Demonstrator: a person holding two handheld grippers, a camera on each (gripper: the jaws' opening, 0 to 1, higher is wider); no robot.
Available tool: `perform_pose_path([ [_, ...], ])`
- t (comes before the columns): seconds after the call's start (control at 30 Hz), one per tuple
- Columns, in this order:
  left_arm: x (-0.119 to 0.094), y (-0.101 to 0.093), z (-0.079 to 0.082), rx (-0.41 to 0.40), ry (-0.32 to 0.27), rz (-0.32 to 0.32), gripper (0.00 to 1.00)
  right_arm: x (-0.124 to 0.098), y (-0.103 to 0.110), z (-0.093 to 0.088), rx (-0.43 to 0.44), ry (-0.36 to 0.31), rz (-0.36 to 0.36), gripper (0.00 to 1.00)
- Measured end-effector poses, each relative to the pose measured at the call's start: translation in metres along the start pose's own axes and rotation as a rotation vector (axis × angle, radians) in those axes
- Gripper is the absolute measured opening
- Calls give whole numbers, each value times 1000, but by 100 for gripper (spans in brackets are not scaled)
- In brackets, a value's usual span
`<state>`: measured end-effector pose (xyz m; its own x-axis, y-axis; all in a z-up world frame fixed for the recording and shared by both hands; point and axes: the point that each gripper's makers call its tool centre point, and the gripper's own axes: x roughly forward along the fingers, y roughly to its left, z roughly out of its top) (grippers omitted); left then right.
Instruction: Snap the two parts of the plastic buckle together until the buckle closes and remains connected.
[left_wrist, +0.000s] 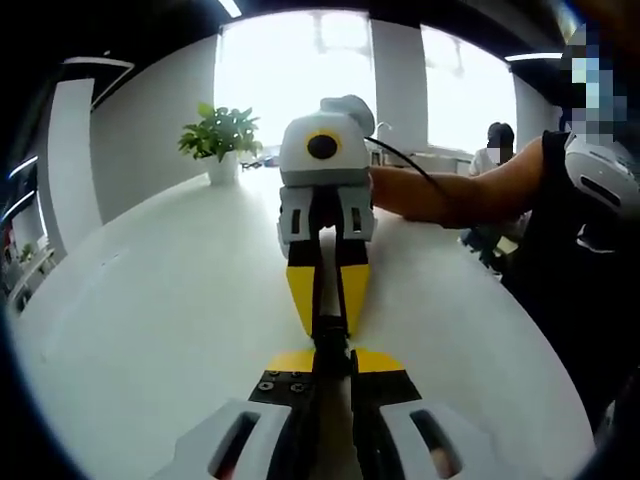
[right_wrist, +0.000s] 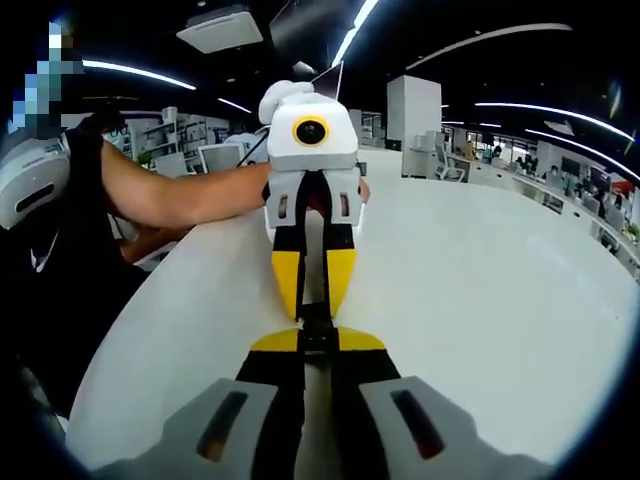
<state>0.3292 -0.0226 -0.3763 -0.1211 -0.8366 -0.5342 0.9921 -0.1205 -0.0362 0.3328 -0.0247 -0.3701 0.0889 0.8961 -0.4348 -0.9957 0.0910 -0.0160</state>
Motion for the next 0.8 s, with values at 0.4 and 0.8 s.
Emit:
perform_pose_path([
  [0.4,-1,-1,-1,-20,-14,-5,7,-2,0,-1,17,0,-15,10],
  [0.8,0,-2,1,-24,-20,-9,8,-11,1,-1,29,-2,-25,25],
])
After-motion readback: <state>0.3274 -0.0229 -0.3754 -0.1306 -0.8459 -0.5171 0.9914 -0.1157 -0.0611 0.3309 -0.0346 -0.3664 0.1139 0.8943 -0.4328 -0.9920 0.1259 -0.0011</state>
